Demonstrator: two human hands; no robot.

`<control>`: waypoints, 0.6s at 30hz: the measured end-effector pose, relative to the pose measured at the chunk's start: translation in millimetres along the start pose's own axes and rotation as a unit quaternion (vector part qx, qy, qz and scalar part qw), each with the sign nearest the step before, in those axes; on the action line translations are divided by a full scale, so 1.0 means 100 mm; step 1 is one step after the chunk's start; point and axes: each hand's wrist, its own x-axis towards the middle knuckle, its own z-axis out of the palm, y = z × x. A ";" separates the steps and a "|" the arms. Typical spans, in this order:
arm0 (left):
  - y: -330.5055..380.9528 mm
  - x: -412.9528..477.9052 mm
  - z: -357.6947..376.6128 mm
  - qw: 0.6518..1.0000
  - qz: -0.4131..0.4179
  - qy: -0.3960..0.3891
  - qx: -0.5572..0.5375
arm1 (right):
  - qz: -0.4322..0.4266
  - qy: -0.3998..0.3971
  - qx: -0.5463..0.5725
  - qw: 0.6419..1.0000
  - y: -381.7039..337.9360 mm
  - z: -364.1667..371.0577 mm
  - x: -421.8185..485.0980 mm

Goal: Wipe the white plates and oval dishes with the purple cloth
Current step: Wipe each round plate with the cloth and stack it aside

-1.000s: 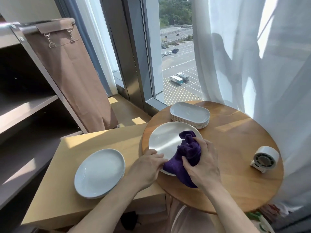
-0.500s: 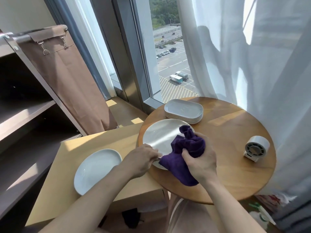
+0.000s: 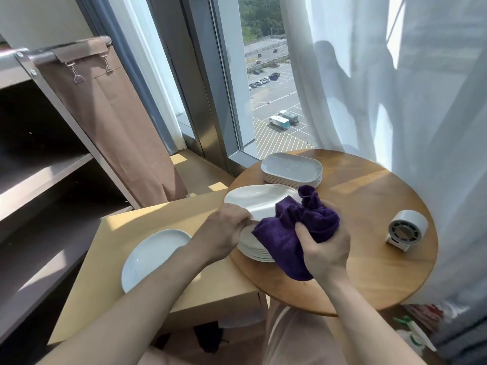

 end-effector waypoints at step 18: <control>0.15 0.40 -0.32 0.920 -0.221 0.126 -0.298 | 0.045 -0.052 0.016 0.998 0.03 0.04 -0.06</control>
